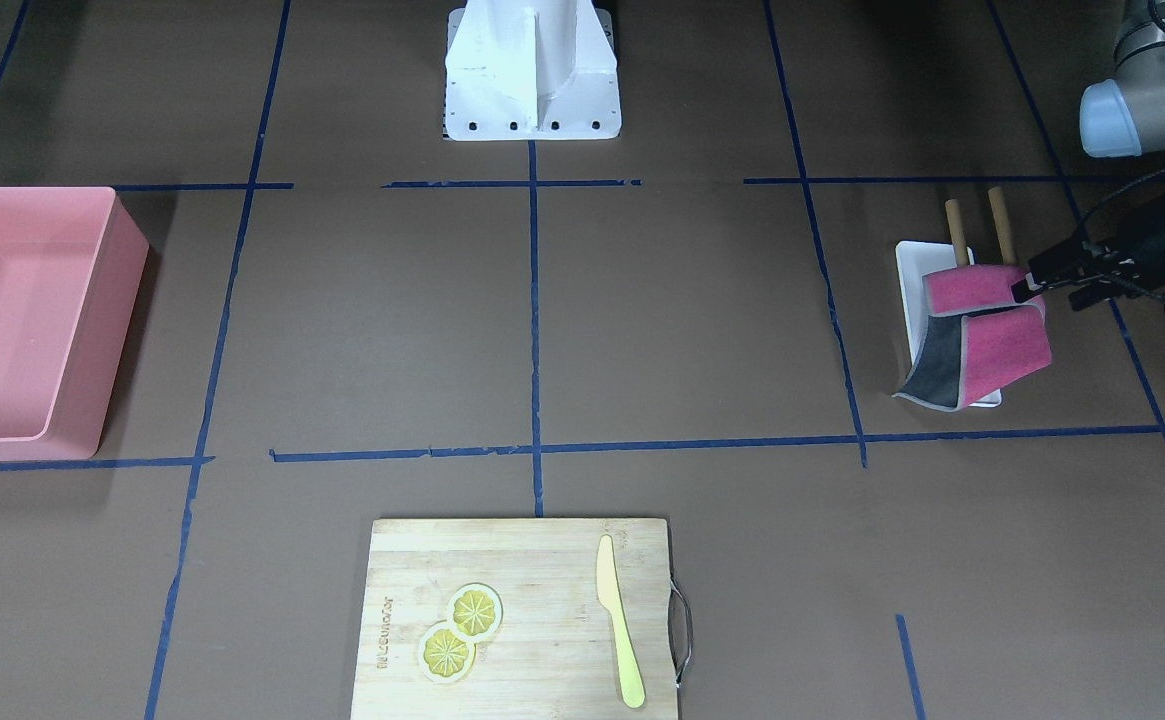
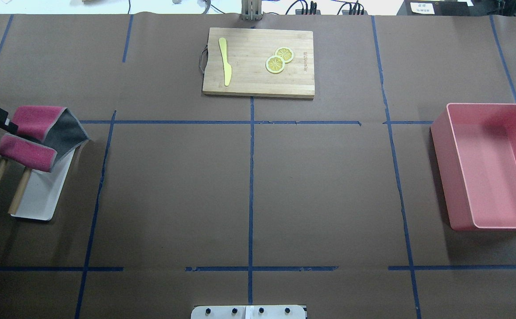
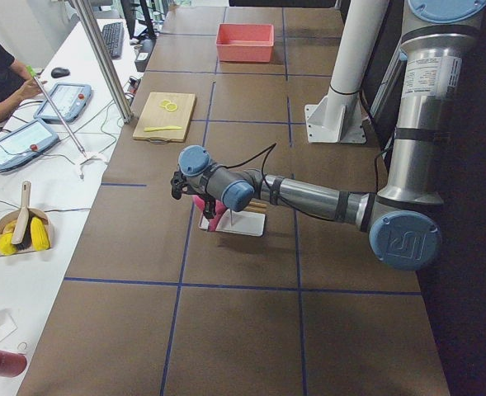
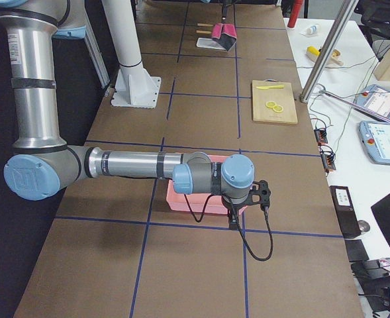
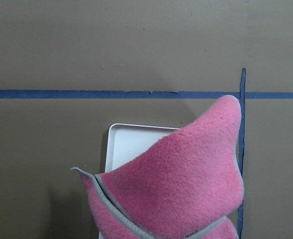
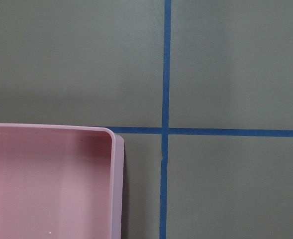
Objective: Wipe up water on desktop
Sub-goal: 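Reach the left gripper down and grasp the pink cloth on the white tray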
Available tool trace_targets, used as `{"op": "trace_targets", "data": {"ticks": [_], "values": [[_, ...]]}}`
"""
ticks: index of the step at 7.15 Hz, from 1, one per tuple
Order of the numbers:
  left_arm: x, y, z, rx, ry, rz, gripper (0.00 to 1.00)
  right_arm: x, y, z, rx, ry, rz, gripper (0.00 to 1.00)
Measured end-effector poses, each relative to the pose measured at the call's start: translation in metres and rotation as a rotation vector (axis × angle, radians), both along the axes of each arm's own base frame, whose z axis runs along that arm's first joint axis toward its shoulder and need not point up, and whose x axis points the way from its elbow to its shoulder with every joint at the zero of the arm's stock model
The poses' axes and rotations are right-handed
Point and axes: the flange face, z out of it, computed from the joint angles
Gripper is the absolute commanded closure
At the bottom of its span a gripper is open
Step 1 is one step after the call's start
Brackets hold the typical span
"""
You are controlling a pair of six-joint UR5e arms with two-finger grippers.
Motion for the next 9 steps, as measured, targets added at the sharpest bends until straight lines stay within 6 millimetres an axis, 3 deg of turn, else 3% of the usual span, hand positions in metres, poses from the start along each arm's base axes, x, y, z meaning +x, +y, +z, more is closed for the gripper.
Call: {"op": "trace_targets", "data": {"ticks": [2, 3, 4, 9], "values": [[0.0012, 0.0009, 0.0014, -0.006, -0.002, 0.001, 0.45, -0.0001, 0.0001, 0.0003, -0.002, -0.001, 0.0, 0.0], [0.0014, 0.0011, 0.0021, -0.008, -0.003, 0.0, 0.59, -0.0001, 0.0001, 0.0004, -0.002, -0.001, 0.0, 0.0], [0.0014, 0.0012, 0.0025, -0.011, -0.004, 0.0, 0.66, 0.0, 0.0001, 0.0004, -0.001, 0.0, 0.0, 0.0], [0.0014, 0.0013, 0.0039, -0.017, -0.005, -0.001, 0.87, 0.0001, -0.0006, -0.0002, -0.001, 0.001, 0.0, 0.0]]}}
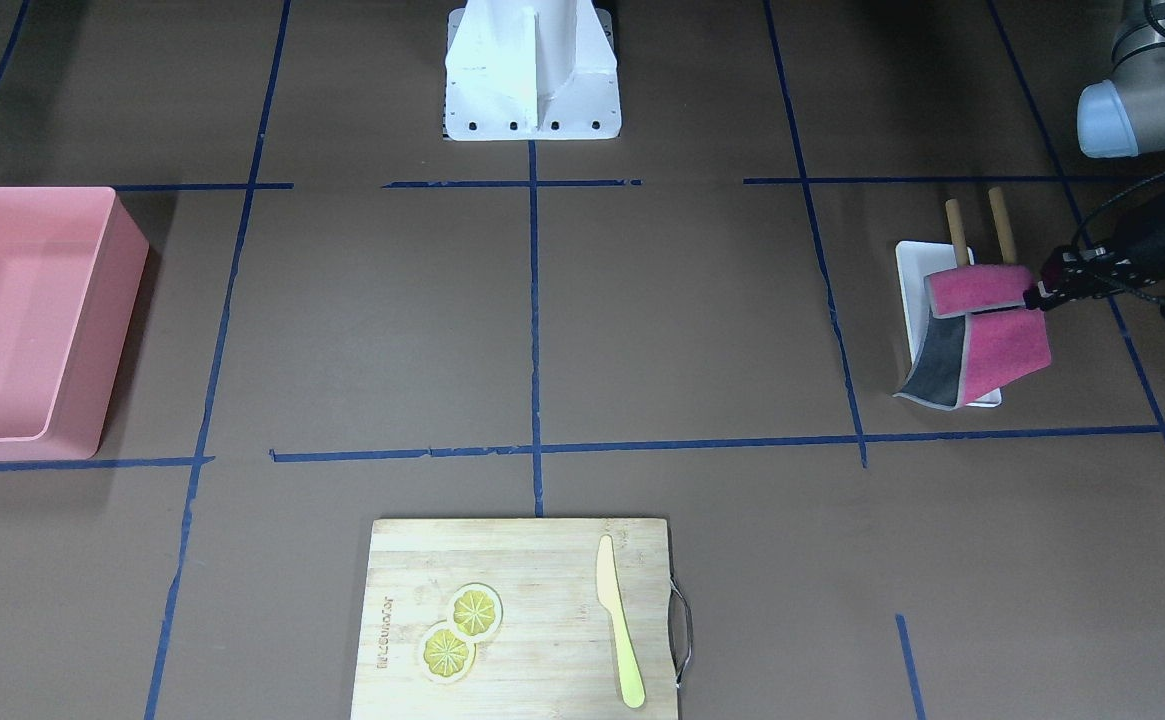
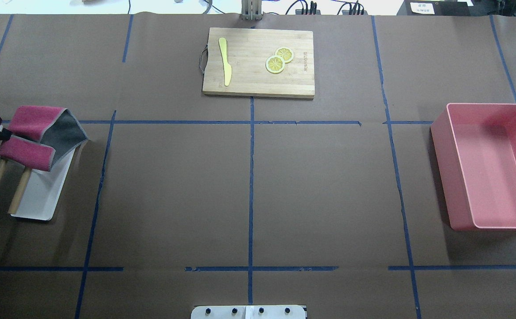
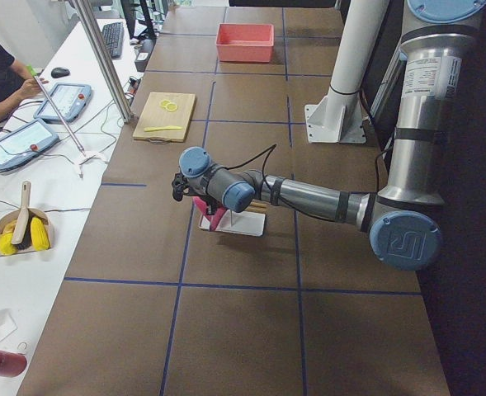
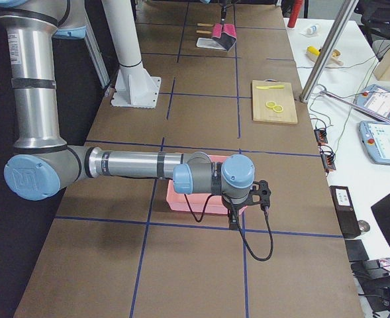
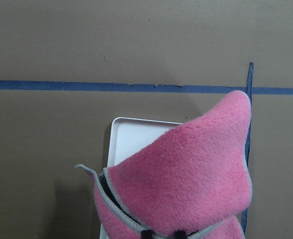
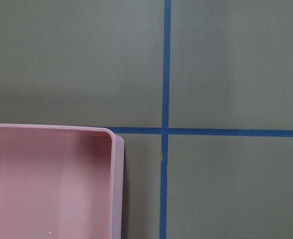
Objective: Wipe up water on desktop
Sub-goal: 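Reach the left gripper down and grasp the pink cloth on the white tray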
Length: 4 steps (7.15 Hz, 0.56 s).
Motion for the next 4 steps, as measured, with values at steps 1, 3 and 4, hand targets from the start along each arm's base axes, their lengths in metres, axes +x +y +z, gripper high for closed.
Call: {"op": "trace_targets", "data": {"ticks": [1, 3, 4], "values": [[0.0, 0.0, 0.0, 0.0, 0.0, 0.0, 0.91, -0.0003, 0.0, 0.0, 0.0, 0.0, 0.0, 0.0], [0.0, 0.0001, -0.0004, 0.003, 0.0, 0.002, 0.97, -0.0004, -0.0003, -0.0004, 0.001, -0.001, -0.001, 0.0], [0.0, 0.0001, -0.0007, 0.004, 0.0, 0.002, 1.0, -0.0006, -0.0006, -0.0006, 0.001, -0.001, -0.001, 0.0]]}}
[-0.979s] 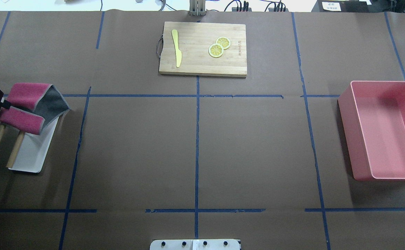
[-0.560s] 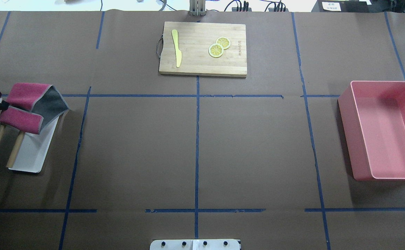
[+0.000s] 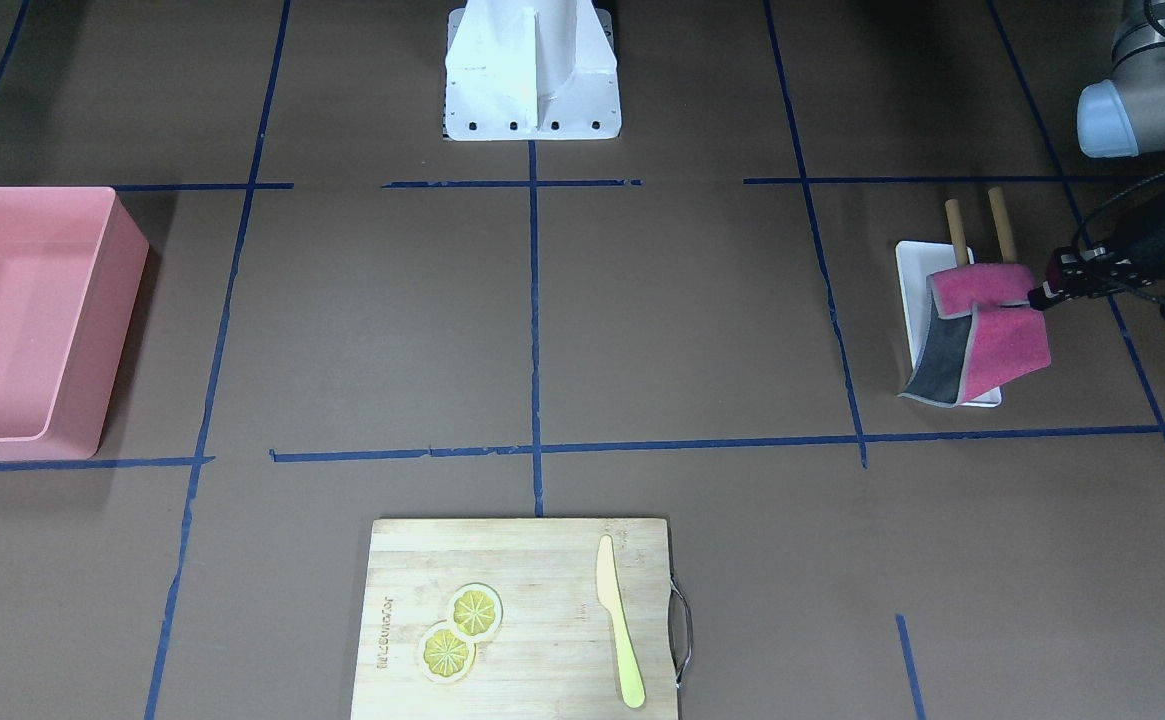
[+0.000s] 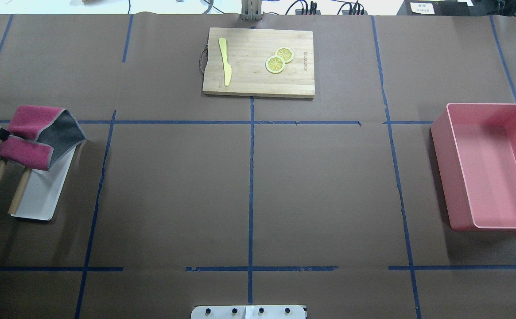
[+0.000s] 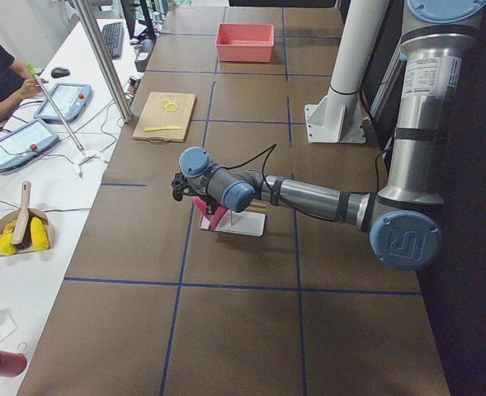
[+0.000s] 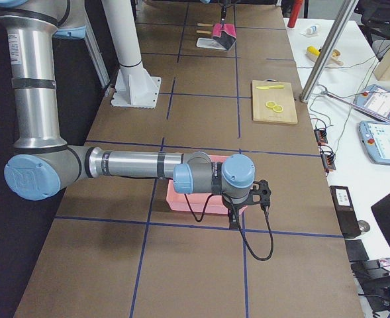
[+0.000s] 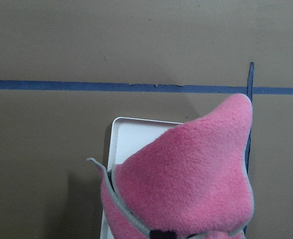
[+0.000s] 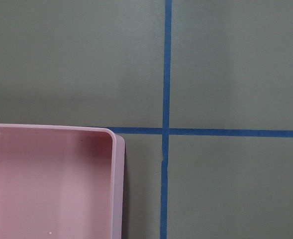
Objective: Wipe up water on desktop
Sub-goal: 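Reach the left gripper down and grasp the pink cloth on the white tray, then lift the pink cloth off the tray with the left gripper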
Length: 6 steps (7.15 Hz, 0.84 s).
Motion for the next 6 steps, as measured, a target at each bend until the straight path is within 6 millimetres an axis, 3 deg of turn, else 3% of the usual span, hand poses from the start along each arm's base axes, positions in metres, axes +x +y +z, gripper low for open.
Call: {"op": "trace_targets", "data": {"ticks": [6], "values": [[-0.013, -0.003, -0.015, 0.028, 0.021, -0.014, 1.0, 0.0, 0.0, 0.0, -0.001, 0.0, 0.0, 0.0]]}}
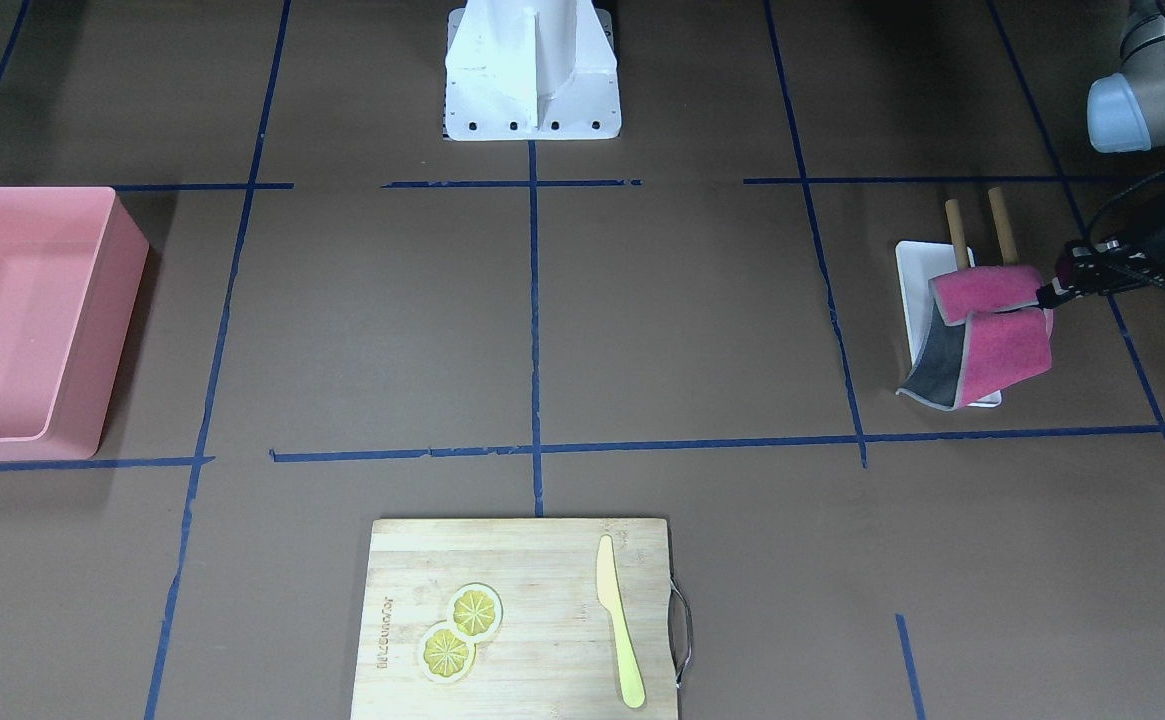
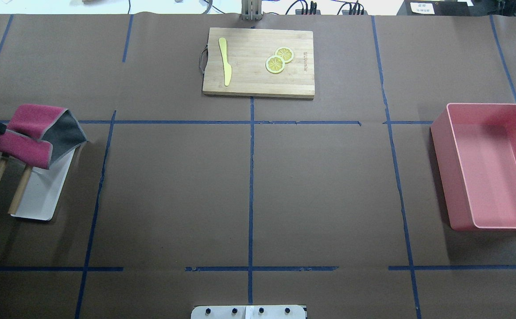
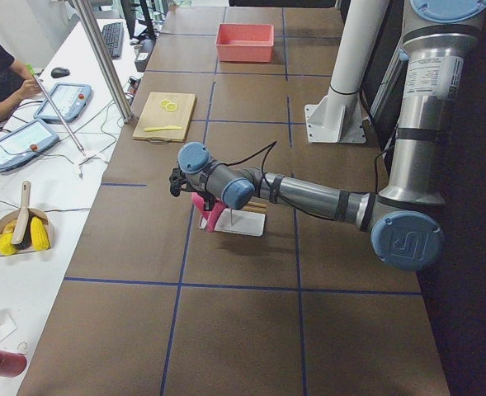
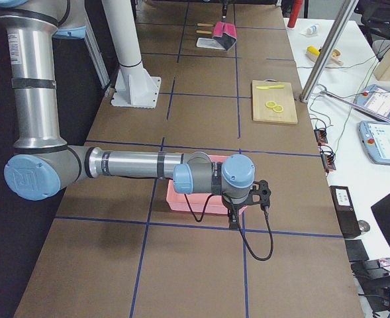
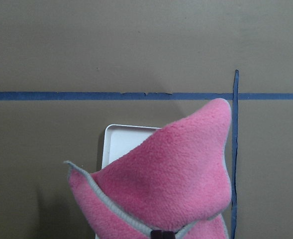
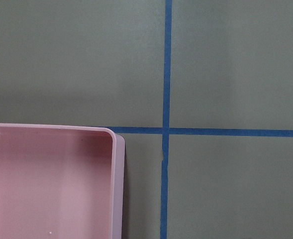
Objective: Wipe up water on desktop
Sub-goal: 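Lift the pink cloth off the tray with the left gripper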
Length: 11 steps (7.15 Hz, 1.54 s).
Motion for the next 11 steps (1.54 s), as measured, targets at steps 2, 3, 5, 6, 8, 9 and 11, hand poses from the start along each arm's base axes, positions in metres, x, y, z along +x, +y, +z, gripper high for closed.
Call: {"op": "trace_targets", "data": {"ticks": [2, 3, 5, 6, 8, 9, 11], "values": [[-0.011, 0.0, -0.008, -0.014, 0.041, 0.0, 1.0, 0.0, 0.0, 0.0, 0.001, -0.002, 0.0, 0.0], [-0.021, 0.001, -0.019, -0.032, 0.064, -0.005, 1.0, 0.0, 0.0, -0.004, 0.009, -0.002, 0.0, 0.0], [-0.034, 0.009, -0.077, -0.096, 0.06, -0.022, 1.0, -0.001, -0.002, -0.031, 0.065, 0.003, -0.003, 0.0], [-0.036, 0.013, -0.118, -0.119, 0.053, -0.026, 1.0, -0.006, -0.003, -0.045, 0.097, 0.002, -0.01, 0.0], [-0.036, 0.007, -0.206, -0.158, 0.042, -0.034, 1.0, -0.026, -0.007, -0.059, 0.151, -0.005, -0.045, 0.0], [-0.034, 0.001, -0.248, -0.179, 0.037, -0.043, 1.0, -0.039, -0.009, -0.067, 0.182, -0.011, -0.061, 0.0], [-0.021, -0.007, -0.316, -0.237, 0.044, -0.078, 1.0, -0.071, -0.009, -0.105, 0.236, -0.036, -0.071, 0.0]]}}
